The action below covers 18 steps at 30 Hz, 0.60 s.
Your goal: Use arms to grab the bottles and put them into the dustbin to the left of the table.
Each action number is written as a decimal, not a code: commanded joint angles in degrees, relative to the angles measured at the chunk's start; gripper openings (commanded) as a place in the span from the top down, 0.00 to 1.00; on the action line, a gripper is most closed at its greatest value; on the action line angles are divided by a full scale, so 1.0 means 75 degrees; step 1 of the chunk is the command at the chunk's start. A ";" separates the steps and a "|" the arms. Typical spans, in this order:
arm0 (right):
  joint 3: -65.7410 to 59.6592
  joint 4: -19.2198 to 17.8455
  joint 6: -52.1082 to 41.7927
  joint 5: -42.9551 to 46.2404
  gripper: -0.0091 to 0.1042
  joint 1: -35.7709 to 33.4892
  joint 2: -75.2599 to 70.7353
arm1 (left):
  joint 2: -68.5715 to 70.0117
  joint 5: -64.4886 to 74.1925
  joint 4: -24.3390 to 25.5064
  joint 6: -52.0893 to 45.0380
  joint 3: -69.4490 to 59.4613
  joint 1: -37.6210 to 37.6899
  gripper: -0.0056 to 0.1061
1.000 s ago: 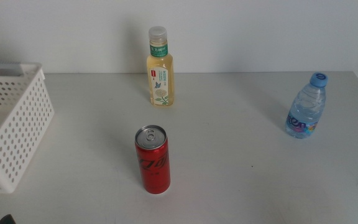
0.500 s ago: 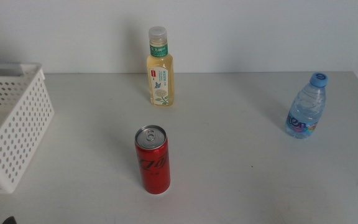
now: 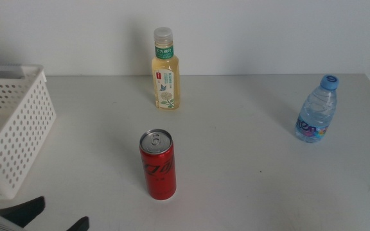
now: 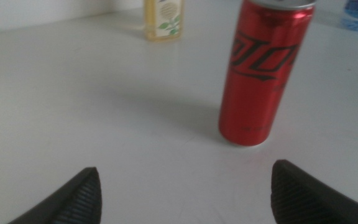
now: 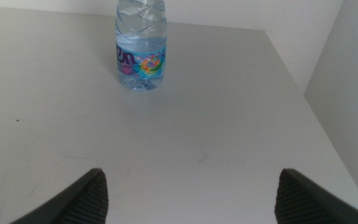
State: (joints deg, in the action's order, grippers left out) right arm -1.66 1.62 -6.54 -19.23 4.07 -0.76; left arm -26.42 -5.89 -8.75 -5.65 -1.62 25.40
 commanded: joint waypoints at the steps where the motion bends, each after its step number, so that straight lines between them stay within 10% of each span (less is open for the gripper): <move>1: 0.0077 -0.0084 -0.0068 0.0520 0.26 0.0039 -0.0164 | -0.0971 -0.2032 -0.0155 -0.0291 -0.0009 0.0681 0.11; 18: 0.0077 -0.0084 -0.0068 0.0520 0.26 0.0039 -0.0164 | -0.6194 -0.8812 -0.0880 -0.0223 -0.0031 0.2084 0.11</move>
State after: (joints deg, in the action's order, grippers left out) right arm -1.66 1.62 -6.54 -19.23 4.07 -0.76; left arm -71.75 -62.46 -15.75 -8.43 -1.38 40.61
